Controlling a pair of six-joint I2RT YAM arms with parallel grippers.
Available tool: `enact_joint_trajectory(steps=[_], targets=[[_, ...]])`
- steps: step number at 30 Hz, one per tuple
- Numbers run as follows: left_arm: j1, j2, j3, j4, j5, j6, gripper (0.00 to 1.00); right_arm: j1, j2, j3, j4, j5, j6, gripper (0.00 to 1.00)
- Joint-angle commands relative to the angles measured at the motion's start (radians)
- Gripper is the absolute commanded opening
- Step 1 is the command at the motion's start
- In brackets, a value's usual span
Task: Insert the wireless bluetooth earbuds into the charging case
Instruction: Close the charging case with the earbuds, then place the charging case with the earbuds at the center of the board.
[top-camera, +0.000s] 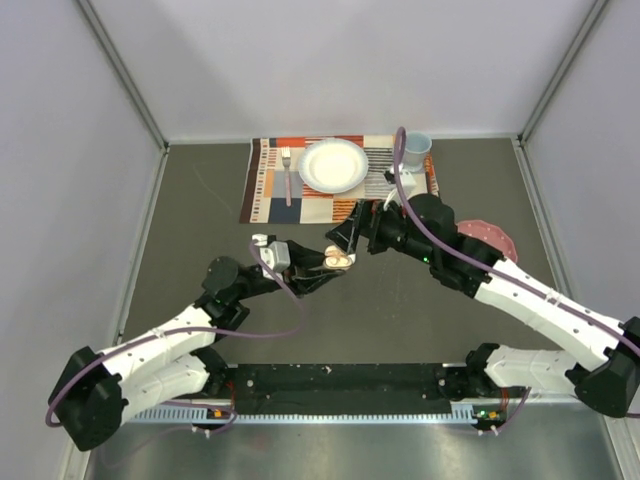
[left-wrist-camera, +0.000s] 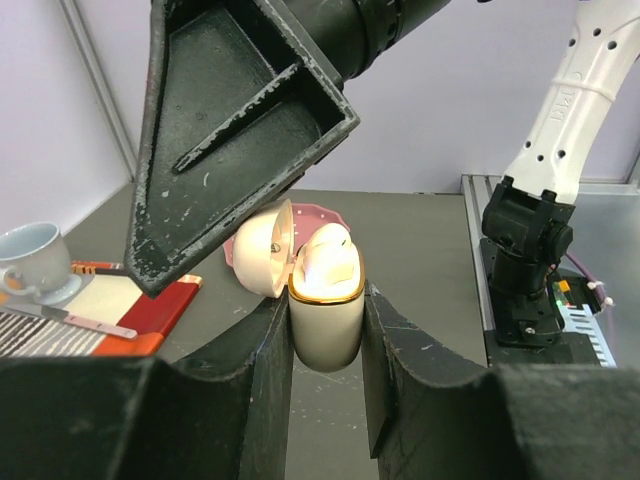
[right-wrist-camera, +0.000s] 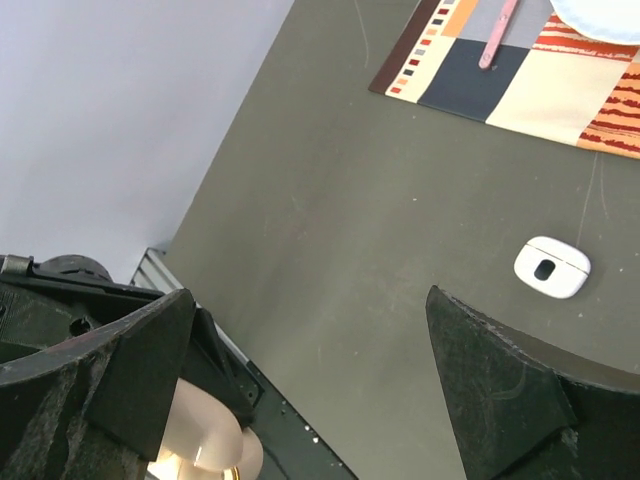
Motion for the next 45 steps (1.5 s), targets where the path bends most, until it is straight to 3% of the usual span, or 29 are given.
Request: enact_joint_trajectory(steps=[1,10,15,22,27,33,35,45], targets=[[-0.003,0.014,0.039,0.120,-0.051,-0.013,0.00,-0.002,0.038,0.084,-0.077,-0.014,-0.078,0.99],[-0.003,0.002,0.019,0.141,-0.204,-0.030,0.00,-0.002,-0.014,0.083,-0.100,0.005,-0.119,0.99],[-0.003,0.020,0.030,0.137,-0.220,-0.031,0.00,-0.002,-0.011,0.097,-0.102,0.014,-0.111,0.99],[-0.003,0.071,0.094,-0.108,-0.234,-0.126,0.00,-0.003,-0.160,-0.032,-0.080,0.452,-0.078,0.99],[0.000,0.247,0.147,-0.231,-0.304,-0.280,0.00,-0.046,-0.241,-0.094,-0.082,0.497,-0.030,0.99],[-0.002,0.495,0.142,-0.130,-0.251,-0.612,0.00,-0.063,-0.272,-0.114,-0.091,0.499,-0.027,0.99],[-0.005,0.561,0.072,0.055,-0.266,-0.735,0.00,-0.063,-0.275,-0.117,-0.097,0.496,-0.027,0.99],[-0.006,0.766,0.082,0.110,-0.300,-0.848,0.00,-0.069,-0.335,-0.135,-0.123,0.548,-0.016,0.99]])
